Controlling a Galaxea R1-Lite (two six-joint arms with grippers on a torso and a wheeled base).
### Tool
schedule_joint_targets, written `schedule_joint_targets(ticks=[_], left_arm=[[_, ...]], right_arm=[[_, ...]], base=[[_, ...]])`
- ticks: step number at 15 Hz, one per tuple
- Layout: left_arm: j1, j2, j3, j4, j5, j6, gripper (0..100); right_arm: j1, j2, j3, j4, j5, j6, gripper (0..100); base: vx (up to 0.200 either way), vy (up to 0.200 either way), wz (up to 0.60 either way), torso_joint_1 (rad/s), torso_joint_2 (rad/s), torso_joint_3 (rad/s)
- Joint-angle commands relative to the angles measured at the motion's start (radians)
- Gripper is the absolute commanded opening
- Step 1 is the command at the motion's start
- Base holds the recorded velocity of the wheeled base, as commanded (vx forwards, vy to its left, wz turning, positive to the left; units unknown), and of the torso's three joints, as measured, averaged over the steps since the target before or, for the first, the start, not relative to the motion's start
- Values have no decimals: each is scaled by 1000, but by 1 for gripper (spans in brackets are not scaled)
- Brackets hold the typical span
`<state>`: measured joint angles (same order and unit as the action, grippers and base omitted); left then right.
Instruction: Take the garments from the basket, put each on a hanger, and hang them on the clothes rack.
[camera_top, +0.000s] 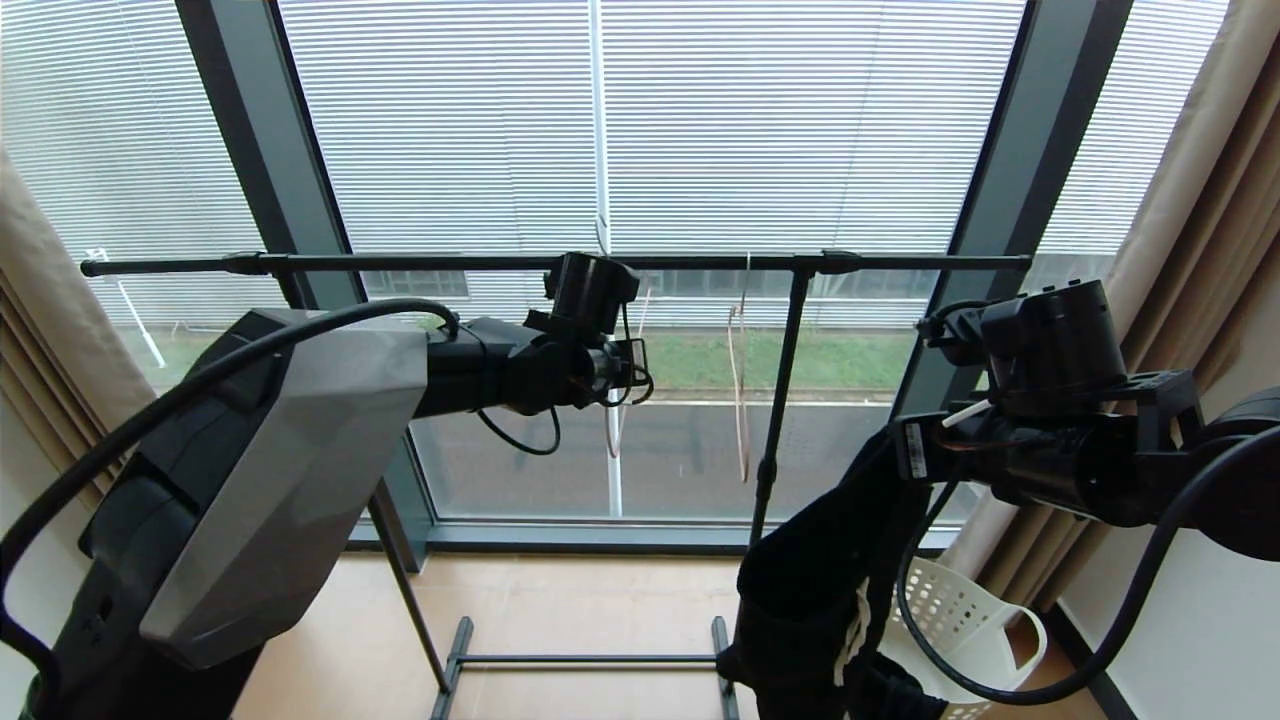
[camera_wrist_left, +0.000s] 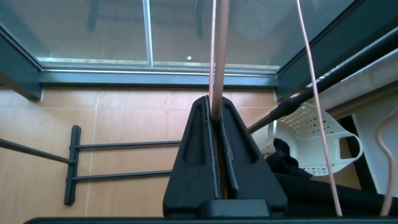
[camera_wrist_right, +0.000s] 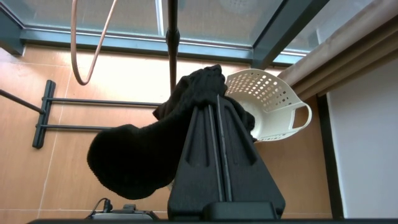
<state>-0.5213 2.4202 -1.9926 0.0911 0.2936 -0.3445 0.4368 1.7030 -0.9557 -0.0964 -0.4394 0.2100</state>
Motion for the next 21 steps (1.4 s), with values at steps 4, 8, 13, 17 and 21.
schedule_joint_targets(ticks=[4,8,13,17,21], left_arm=[[-2,-90,107,1,-8,2,0],[-9,-147,213,-25,-10,7,0],[-13,-259,419,-116,-14,47,0],[-32,-349,597,-212,-13,82,0],[-48,-490,882,-389,-14,156,0]], right_arm=[[0,0,-1,0,1,0,0],[0,0,0,0,1,0,0],[0,1,0,0,-1,-1,0],[2,0,3,0,-1,-1,0],[7,3,12,0,-2,-1,0]], base=[[0,0,0,0,0,0],[0,0,0,0,0,0],[0,0,0,0,0,0],[0,0,0,0,0,0],[0,0,0,0,0,0]])
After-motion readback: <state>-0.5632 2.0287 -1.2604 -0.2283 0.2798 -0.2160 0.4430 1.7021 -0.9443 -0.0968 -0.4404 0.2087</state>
